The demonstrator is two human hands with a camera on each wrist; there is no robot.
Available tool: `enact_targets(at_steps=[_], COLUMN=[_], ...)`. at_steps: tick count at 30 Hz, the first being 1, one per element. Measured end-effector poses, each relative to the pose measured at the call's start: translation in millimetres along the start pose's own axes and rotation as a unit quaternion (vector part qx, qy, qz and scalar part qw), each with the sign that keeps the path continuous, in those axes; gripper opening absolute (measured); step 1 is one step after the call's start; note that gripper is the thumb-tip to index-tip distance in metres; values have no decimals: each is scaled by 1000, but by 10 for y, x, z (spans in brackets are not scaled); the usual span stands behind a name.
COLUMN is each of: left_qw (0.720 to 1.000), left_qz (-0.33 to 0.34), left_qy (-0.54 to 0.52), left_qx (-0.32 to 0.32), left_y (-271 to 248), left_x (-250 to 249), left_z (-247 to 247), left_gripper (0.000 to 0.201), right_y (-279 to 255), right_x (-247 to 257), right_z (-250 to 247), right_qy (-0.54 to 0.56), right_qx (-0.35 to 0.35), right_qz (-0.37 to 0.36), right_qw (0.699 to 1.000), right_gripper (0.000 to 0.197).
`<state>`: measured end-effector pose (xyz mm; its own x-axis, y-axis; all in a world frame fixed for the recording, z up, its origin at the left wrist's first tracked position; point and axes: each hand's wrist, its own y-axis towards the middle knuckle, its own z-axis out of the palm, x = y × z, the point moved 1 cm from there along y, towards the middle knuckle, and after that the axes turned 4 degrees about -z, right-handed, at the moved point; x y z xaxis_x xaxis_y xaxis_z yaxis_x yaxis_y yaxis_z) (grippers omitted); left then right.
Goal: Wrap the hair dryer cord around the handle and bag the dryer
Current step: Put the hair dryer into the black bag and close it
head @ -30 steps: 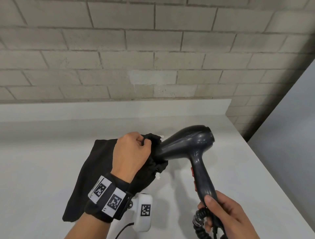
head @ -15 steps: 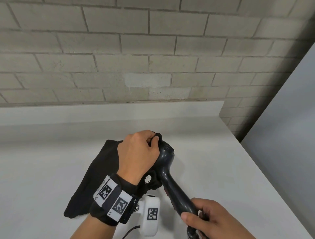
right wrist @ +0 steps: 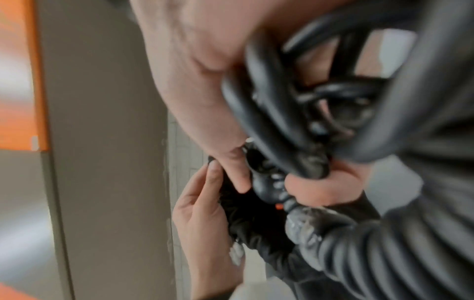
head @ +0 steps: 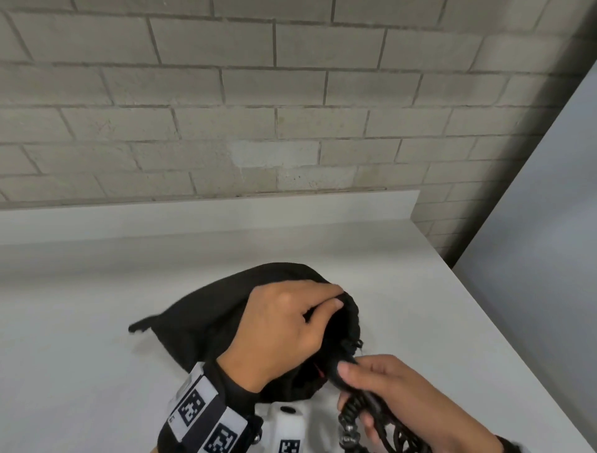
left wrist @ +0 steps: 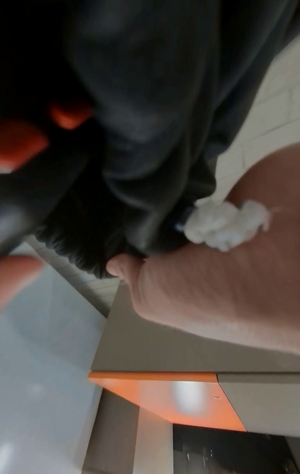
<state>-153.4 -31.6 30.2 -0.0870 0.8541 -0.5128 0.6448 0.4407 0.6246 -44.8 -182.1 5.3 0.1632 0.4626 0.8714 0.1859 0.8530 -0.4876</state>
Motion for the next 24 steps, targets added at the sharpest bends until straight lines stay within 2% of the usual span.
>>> enact_targets(at_steps=[3,5,10,13,16,17,20,22,24], left_qw=[996,993,984,977,970,967,947,940,939], left_qz=[48,48,-26,-96,-189,-214,-292,-298,-276], left_qy=[-51,-68,-102,-45,-4,15,35,16,-12], left_qx=[49,80,144,187,152,137,132,164,204], left_y=[-163,-273,-527,-691,-770,-773,-767,-768,-766], left_x=[-139,-207,-162,-25,124,158,224,224,164], left_z=[92,149,167,149,132,133,118,108,101], left_gripper=[15,16,25,48,62,61,36,23,20], right_y=[89,184,336,390,425,441,488,545,610], right_x=[15,-34,-163,-189,-205,-213,-233,-254,-293], right_z=[48,72,88,110,143,153,207,219,200], right_qy=[126,185,283,356,407,416,438,435,414], right_qx=[-34,-72,-136,-160,-156,-154,-140,-157,-189], right_qz=[15,1,-36,-37,-38,-37,-40,-51,-64], right_qw=[991,980,949,920,899,895,887,885,888], right_gripper=[34,29,25,22,20,20,19,17,25])
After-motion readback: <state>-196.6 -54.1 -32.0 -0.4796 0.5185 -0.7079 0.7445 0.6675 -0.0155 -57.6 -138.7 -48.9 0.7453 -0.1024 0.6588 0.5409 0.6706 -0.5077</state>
